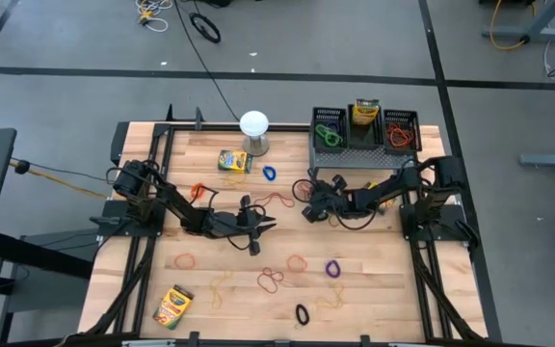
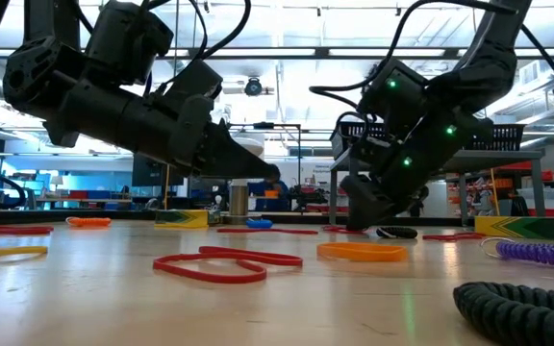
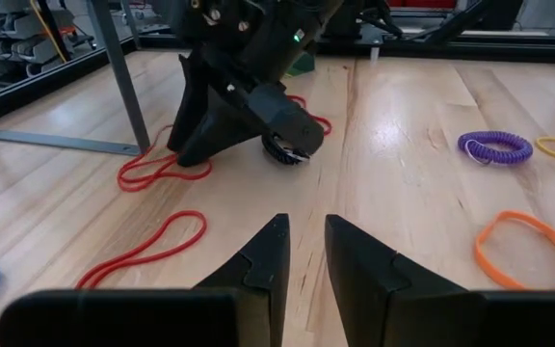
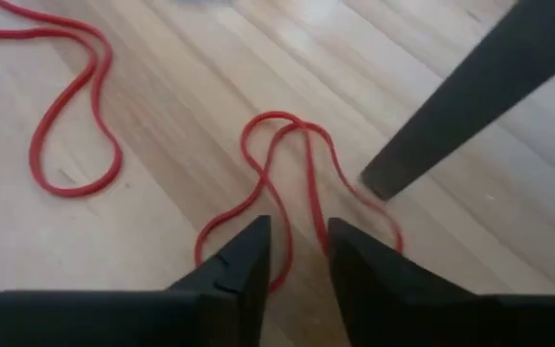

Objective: Pick & Place Office Desk Supplies
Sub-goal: Put the red rubberband into the right black basket on the shelf

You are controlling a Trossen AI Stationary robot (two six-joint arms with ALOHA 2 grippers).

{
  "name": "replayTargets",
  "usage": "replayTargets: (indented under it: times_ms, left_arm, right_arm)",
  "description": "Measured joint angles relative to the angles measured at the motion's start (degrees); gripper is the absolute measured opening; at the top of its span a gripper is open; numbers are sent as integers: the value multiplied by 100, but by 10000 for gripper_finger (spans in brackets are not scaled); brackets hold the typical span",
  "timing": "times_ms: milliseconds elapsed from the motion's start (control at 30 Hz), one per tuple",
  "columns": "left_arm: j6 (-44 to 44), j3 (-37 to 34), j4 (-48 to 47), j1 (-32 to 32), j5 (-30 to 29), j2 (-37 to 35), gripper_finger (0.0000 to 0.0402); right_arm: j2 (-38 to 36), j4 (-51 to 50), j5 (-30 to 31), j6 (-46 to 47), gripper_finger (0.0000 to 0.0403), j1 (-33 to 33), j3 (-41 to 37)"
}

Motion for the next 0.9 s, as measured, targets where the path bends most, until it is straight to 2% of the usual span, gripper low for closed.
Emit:
replayTargets:
  times_ms: [200, 267, 433, 800, 900]
  left_arm:
    - [0, 0, 3, -2, -2, 0, 75]
    - [0, 0, 1, 0, -2, 0, 75]
    - [0, 2, 12, -1, -2, 0, 75]
    - [0, 9, 100, 0, -2, 0, 75]
    - [0, 9, 118, 0, -2, 0, 75]
  right_arm:
    - [-14, -4, -196, -267, 21, 125, 2]
    - [-125, -120, -317, -335, 7, 222, -2]
    - [-611, -765, -332, -295, 9, 438, -4]
    - [-1314, -3115, 469, 643, 3, 709, -9]
    - [-1368, -3347, 707, 771, 6, 705, -13]
